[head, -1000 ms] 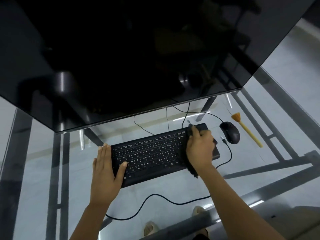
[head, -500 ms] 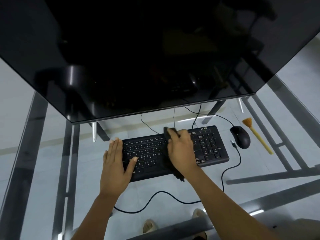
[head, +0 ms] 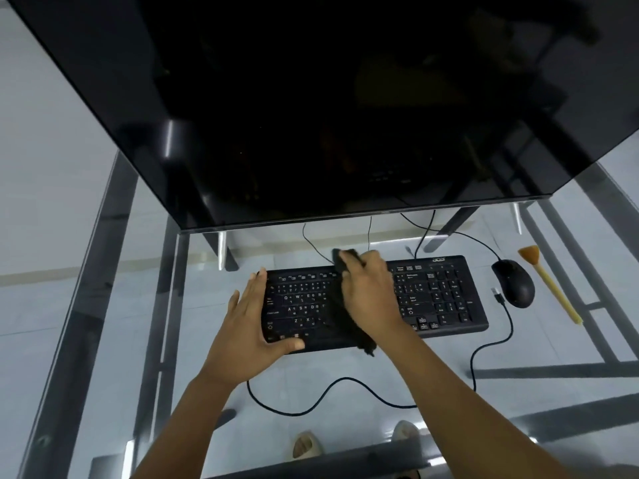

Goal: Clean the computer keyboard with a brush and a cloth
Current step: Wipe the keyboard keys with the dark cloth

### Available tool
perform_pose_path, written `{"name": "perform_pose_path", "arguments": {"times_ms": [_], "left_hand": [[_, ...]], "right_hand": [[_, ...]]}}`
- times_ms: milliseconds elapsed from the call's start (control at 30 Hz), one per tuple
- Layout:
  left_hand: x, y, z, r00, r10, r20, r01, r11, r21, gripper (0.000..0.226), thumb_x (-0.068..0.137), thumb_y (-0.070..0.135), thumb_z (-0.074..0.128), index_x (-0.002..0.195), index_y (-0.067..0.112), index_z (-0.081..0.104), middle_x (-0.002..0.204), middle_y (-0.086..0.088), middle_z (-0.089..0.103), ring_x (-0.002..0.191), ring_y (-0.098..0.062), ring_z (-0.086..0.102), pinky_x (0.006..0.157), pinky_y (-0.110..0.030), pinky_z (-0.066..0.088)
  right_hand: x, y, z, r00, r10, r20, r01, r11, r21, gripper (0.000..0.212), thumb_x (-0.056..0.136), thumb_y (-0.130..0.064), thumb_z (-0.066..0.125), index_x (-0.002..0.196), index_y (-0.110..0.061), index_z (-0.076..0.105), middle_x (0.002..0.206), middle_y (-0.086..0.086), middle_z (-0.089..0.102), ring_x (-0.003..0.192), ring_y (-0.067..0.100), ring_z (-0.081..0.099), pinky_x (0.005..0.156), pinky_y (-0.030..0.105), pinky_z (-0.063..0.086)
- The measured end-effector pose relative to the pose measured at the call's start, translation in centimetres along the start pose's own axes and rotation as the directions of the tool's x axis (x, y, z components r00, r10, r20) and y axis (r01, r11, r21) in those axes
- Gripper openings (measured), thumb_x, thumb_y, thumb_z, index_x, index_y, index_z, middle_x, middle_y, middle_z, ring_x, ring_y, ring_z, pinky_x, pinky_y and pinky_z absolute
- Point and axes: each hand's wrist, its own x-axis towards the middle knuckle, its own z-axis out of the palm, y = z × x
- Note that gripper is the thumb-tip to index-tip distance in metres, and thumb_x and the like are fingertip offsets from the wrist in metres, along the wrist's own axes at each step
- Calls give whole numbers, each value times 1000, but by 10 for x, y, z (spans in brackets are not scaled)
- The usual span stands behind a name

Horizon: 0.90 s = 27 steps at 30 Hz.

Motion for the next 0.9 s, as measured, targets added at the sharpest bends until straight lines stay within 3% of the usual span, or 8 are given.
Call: {"name": "perform_pose_path", "arguments": {"times_ms": [67, 200, 300, 433, 533, 700, 800, 900], "left_hand": [[-4, 0, -4, 1000, -4, 13, 4, 1000, -15, 127, 60, 67, 75, 149, 35, -10, 157, 14, 10, 134, 20, -9, 118, -33, -5], [-11, 2, -6, 1000, -19, -18, 19, 1000, -14, 127, 60, 63, 77, 151, 28, -4, 148, 20, 23, 114, 37, -13, 119, -41, 7], [-14, 6, -5, 997, -30, -65, 32, 999, 35, 125, 61, 67, 75, 152, 27, -1, 145, 23, 20, 113, 37, -16, 117, -37, 9], [-14, 6, -6, 998, -32, -55, 36, 996, 76, 124, 61, 75, 67, 151, 30, -4, 148, 25, 19, 129, 25, 3, 120, -32, 7], [-14, 6, -6, 996, -77, -44, 79, 996, 48, 127, 58, 78, 68, 149, 35, -9, 148, 26, 20, 133, 10, 3, 118, -32, 8], [-14, 7, -9, 998, -8, -67, 13, 996, 88, 131, 59, 79, 68, 151, 24, -7, 149, 22, 14, 122, 32, -9, 118, -29, 2], [-16, 12, -11, 998, -22, -51, 25, 998, 60, 131, 59, 69, 75, 150, 22, -7, 145, 26, 9, 113, 37, -20, 115, -30, 4], [-16, 7, -10, 999, -2, -42, 6, 996, 88, 130, 61, 70, 73, 151, 23, -8, 152, 22, 7, 120, 33, -16, 119, -31, 3]], "right_hand": [[-6, -17, 7, 999, -35, 21, 35, 999, -39, 44, 94, -17, 50, 138, -15, 48, 110, 10, 49, 98, 24, 47, 85, 42, 47], [-20, -37, 20, 956, -257, 145, 261, 965, -13, 45, 95, -23, 49, 140, -17, 43, 112, 9, 50, 100, 24, 49, 86, 40, 47], [-8, -40, 21, 998, -33, 59, 33, 999, 8, 45, 95, -21, 49, 139, -17, 45, 111, 9, 49, 100, 23, 48, 87, 41, 46], [-18, -67, 26, 895, -371, 246, 367, 928, 61, 45, 95, -21, 49, 140, -26, 43, 114, 8, 47, 99, 26, 44, 80, 36, 39], [8, -53, 23, 978, -174, 113, 178, 984, -20, 43, 93, -18, 51, 136, -25, 49, 109, 7, 49, 100, 27, 46, 85, 41, 43], [-5, -75, 25, 849, -439, 294, 445, 894, 51, 47, 94, -20, 51, 140, -20, 44, 114, 9, 49, 103, 28, 47, 86, 39, 43], [8, -56, 17, 930, -306, 202, 311, 950, 6, 42, 92, -15, 56, 133, -22, 53, 107, 7, 50, 98, 27, 49, 85, 44, 46], [-17, -65, 15, 763, -518, 388, 535, 842, 72, 45, 90, -14, 57, 132, -30, 51, 113, 5, 47, 99, 22, 43, 80, 38, 41]]}}
